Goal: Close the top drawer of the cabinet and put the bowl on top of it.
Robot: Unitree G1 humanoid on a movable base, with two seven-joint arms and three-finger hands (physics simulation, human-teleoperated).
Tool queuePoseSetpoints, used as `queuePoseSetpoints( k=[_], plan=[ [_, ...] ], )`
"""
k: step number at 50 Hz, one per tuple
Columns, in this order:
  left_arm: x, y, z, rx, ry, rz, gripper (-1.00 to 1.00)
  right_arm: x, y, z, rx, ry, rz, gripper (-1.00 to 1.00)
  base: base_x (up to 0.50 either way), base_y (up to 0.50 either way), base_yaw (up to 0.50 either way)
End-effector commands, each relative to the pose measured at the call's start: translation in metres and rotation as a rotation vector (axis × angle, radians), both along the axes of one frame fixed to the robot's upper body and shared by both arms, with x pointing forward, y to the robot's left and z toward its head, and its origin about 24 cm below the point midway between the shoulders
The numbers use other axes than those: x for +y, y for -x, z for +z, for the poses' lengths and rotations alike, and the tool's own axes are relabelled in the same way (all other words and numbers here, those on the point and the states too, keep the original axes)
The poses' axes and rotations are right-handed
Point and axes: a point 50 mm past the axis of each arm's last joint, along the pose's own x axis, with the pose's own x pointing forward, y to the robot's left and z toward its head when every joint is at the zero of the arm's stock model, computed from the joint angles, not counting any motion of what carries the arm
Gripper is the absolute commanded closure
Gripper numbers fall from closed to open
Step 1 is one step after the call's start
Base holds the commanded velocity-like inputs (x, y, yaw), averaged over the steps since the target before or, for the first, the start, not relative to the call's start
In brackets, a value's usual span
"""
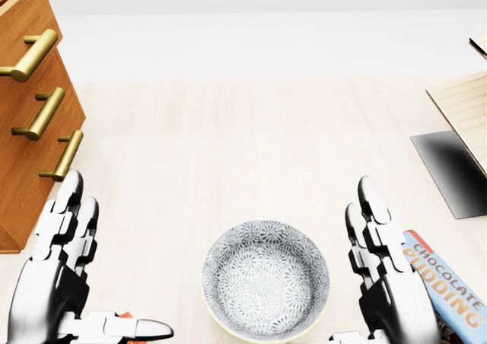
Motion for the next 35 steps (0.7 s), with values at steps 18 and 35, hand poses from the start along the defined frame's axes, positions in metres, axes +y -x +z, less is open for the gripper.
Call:
queuePoseSetpoints(
  k=[18,35],
  plan=[
    [0.019,-0.081,-0.025,0.125,0.026,0.056,-1.0,-0.001,0.01,0.01,-0.053,-0.026,0.038,-1.0,0.0,0.0,0.0],
    [0.034,-0.099,0.002,0.037,0.042,0.084,-1.0,-0.004,0.01,0.011,-0.059,-0.035,0.033,-1.0,0.0,0.0,0.0]
  ],
)
